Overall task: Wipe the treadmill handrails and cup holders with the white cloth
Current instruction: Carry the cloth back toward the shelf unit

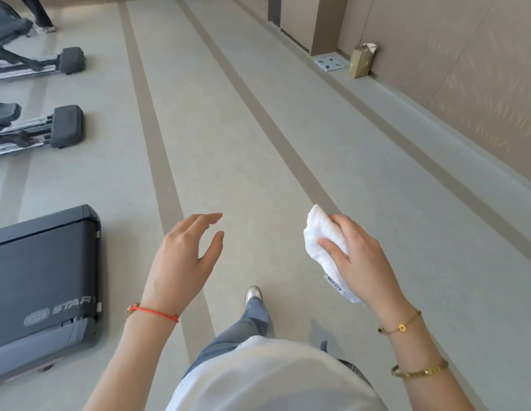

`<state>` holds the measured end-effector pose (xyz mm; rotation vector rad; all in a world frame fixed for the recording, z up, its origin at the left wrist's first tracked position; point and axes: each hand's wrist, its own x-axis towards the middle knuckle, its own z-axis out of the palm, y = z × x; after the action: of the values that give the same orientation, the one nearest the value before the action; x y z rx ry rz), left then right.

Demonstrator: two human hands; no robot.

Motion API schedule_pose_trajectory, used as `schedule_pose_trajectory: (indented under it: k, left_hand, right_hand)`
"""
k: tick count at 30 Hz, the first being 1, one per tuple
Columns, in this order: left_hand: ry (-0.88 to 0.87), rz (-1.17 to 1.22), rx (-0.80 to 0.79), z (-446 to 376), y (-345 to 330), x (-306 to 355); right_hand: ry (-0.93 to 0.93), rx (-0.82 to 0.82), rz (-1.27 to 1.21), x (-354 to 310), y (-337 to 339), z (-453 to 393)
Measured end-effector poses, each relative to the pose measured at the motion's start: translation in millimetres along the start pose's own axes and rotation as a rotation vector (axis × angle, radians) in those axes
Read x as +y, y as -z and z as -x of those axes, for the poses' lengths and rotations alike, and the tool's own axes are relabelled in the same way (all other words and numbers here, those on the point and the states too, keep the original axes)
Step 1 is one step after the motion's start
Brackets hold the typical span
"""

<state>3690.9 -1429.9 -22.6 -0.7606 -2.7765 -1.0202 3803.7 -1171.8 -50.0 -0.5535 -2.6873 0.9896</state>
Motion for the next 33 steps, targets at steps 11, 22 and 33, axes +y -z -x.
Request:
schedule_pose_trajectory:
  k: [11,22,33]
  left_hand:
    - [-0.059,-0.014,-0.085,-294.7,-38.7,-44.4]
    - [-0.077,0.008,-0.114,-579.0,-142.8,-66.0]
    - [-0.073,0.035,-0.05,-846.4,-210.7,-58.8]
  right_hand:
    - [-0.067,0.033,-0.022,-2.9,-14.3,-276.0]
    - [-0.07,0.044,0.027,62.5,-14.8,-560.0]
    - [-0.052,0.011,0.051,102.1,26.8,-844.6]
